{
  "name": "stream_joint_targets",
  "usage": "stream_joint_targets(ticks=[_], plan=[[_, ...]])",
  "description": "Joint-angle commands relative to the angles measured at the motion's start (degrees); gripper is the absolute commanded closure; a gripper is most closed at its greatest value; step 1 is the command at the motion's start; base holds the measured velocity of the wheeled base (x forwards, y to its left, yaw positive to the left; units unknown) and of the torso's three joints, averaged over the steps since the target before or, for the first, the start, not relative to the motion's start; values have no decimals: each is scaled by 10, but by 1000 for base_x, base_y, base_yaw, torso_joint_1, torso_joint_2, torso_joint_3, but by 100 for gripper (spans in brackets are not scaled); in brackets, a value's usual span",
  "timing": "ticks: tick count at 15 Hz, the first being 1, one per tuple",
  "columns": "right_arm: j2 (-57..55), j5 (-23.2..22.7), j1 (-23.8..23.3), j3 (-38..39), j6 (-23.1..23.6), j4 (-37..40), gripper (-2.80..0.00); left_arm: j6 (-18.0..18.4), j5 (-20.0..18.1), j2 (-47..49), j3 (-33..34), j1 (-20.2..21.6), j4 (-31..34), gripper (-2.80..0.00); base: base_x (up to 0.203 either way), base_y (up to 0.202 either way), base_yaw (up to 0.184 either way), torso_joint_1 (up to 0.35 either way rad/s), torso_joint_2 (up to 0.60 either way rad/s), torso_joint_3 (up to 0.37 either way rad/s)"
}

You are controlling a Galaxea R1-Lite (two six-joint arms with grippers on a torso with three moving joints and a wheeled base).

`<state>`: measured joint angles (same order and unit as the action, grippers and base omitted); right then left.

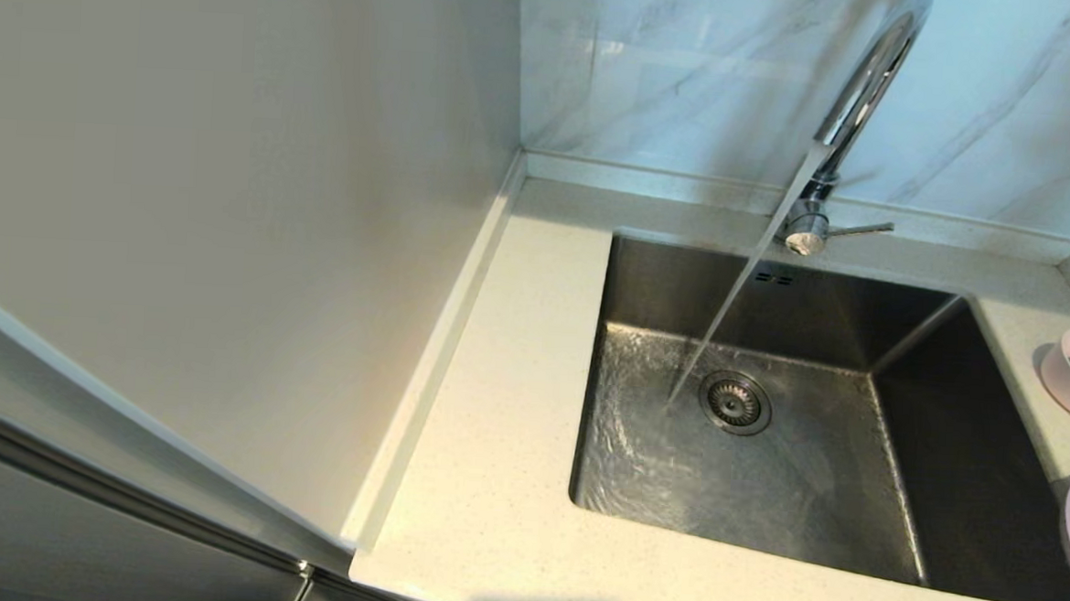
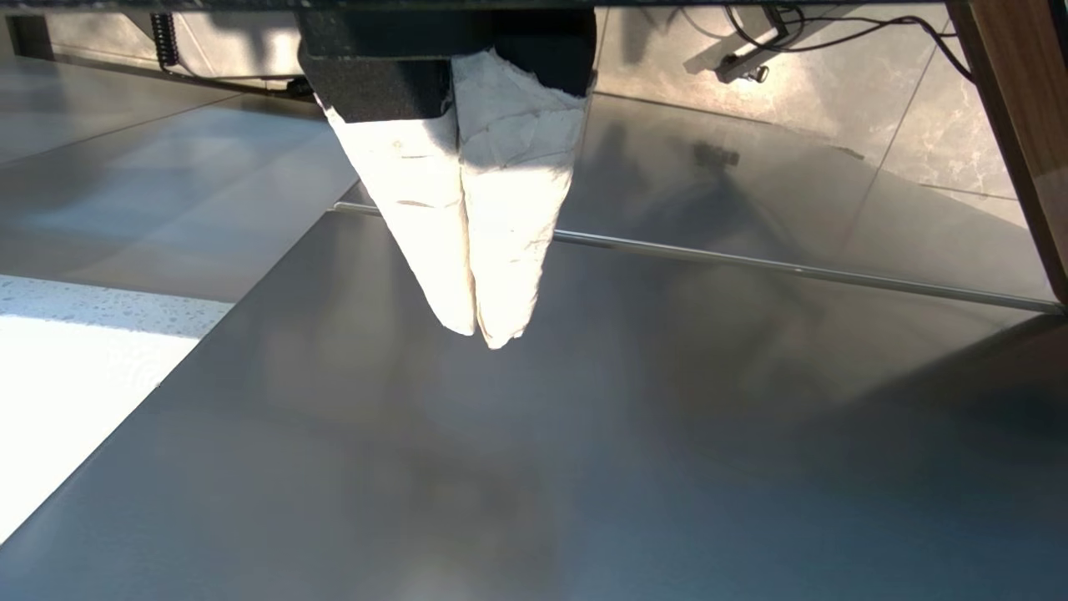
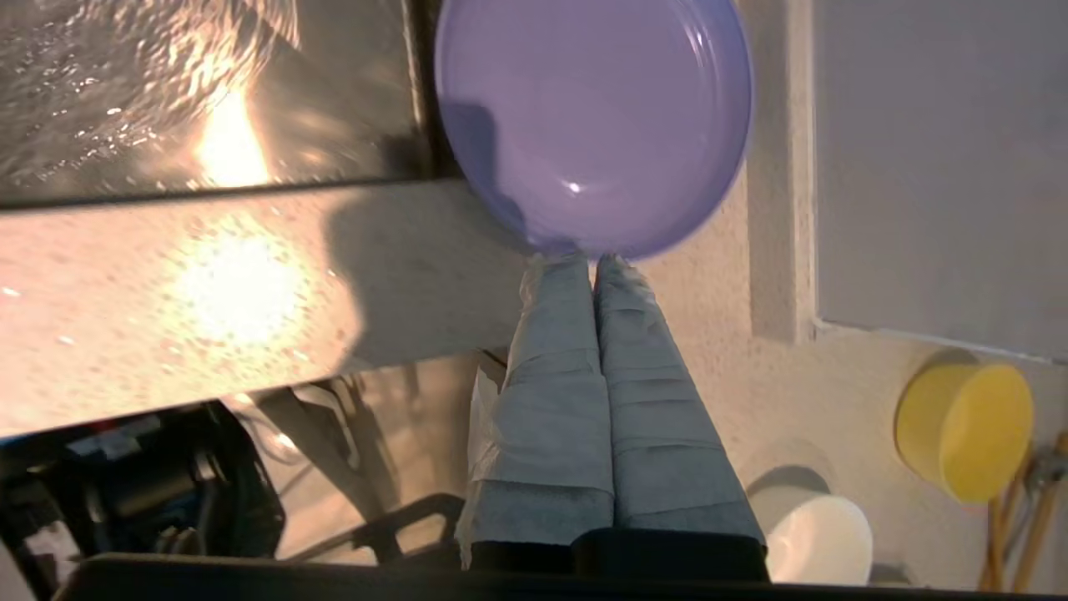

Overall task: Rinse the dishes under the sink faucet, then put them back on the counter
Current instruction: Pick up the plate

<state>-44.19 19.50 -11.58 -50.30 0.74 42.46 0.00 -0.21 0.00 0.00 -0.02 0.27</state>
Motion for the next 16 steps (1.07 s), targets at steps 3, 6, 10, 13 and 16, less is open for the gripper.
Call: stream_joint_targets(ticks=[3,6,10,13,16], plan=[[-23,0,4,58,-5,-9,0,0,0,0,0,0,0,0,0,0,0,0,0,0],[-61,-10,4,89,-40,-84,0,0,0,0,0,0,0,0,0,0,0,0,0,0],[-106,-72,7,88,-76,-116,-280,0,0,0,0,0,0,0,0,0,0,0,0,0],[-136,-118,7,89,-103,-121,-280,0,0,0,0,0,0,0,0,0,0,0,0,0],[-180,-117,0,105,-111,-164,-280,0,-1,0,0,0,0,0,0,0,0,0,0,0]])
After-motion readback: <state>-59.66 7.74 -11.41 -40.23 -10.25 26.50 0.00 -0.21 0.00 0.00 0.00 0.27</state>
